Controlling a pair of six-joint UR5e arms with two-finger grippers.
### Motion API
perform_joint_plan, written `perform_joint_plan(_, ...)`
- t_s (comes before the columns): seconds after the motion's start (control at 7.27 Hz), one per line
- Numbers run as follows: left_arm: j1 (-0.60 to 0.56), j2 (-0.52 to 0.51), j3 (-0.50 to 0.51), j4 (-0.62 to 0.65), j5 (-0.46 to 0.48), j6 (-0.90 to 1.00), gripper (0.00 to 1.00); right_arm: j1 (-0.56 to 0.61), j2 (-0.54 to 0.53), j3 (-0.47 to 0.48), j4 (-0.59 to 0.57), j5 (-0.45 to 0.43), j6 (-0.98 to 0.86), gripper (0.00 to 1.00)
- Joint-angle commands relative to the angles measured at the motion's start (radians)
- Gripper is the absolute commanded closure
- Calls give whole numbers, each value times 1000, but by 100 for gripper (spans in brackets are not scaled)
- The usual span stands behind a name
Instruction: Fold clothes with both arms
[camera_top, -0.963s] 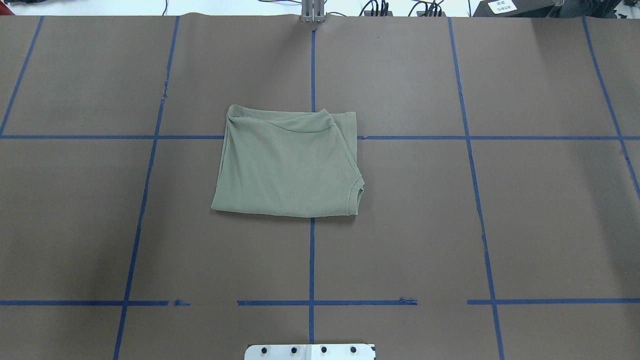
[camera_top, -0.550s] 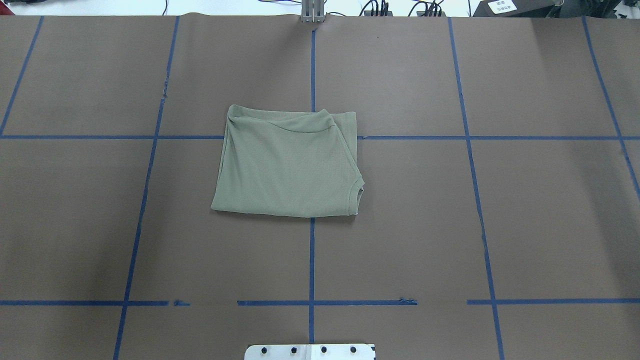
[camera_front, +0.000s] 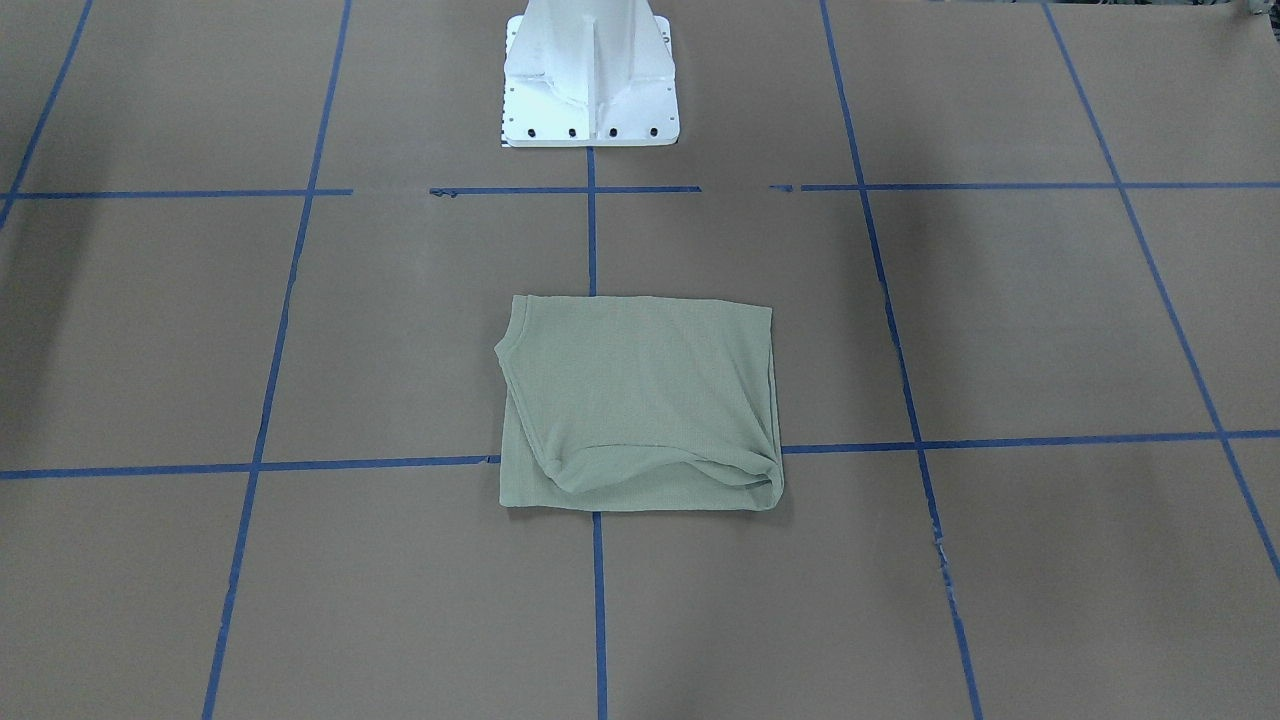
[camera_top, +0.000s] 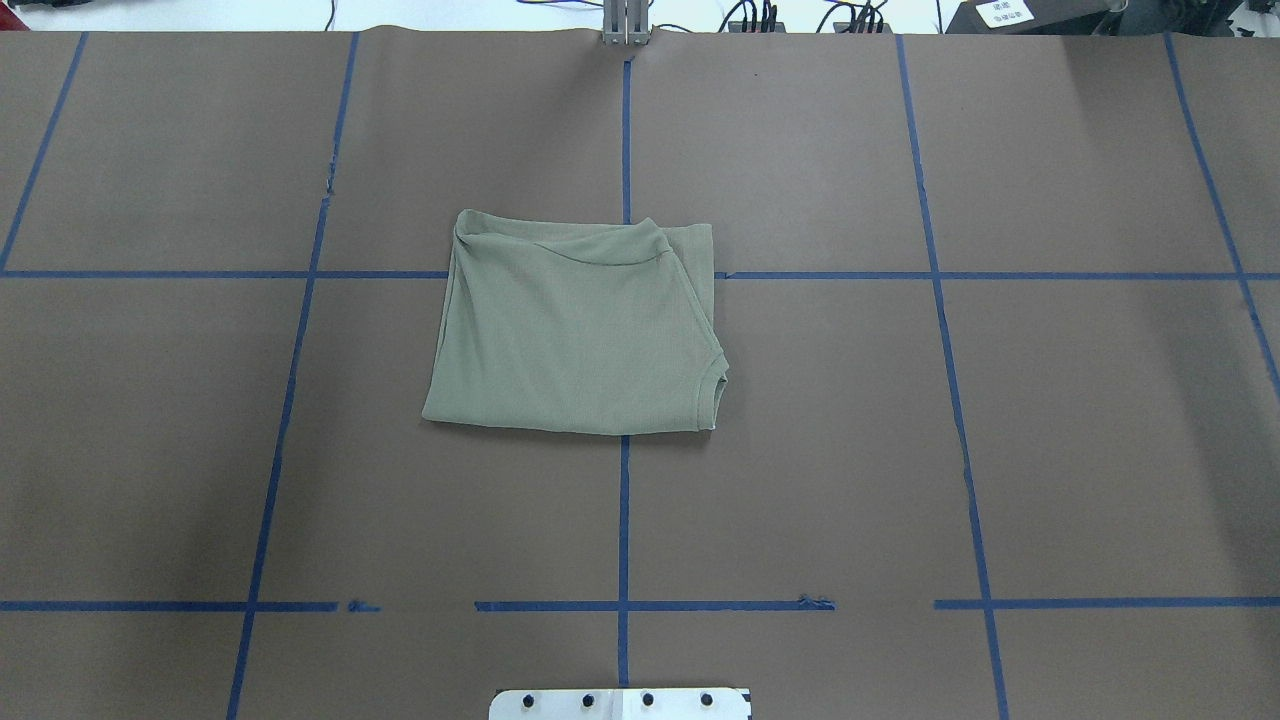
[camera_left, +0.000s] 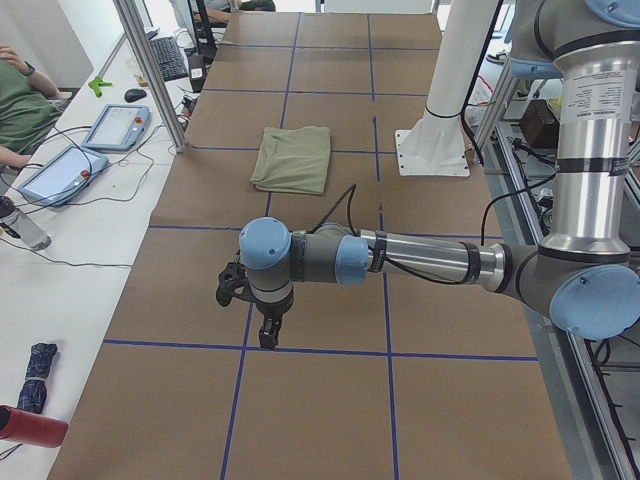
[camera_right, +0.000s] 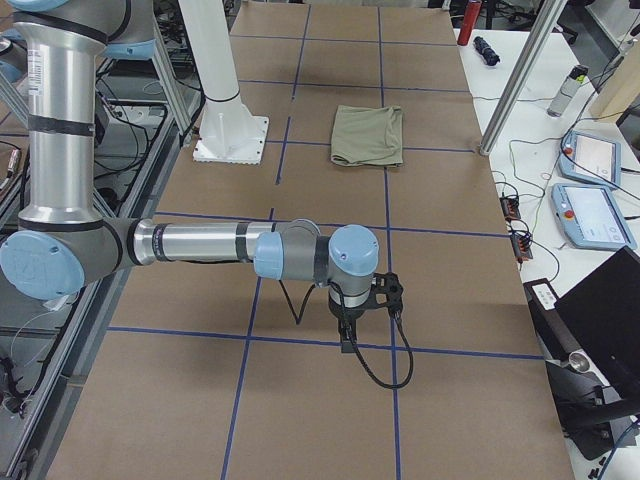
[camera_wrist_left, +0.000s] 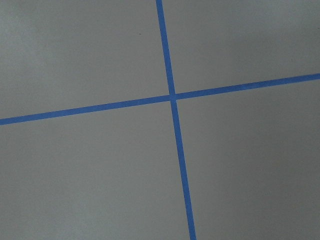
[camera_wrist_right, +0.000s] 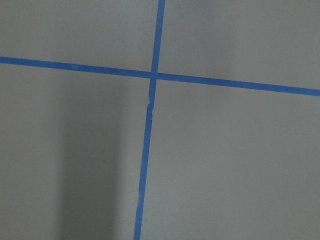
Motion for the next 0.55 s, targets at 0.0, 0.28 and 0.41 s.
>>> perform_joint_plan(0.0,0,0,2,1,0,0,0,0,1,-1,0,1,0,0)
perform_joint_plan(0.28,0,0,2,1,0,1,0,0,1,-3,2,1,0,0)
perform_joint_plan(0.41,0,0,2,0,2,1,0,0,1,-8,2,1,-1,0)
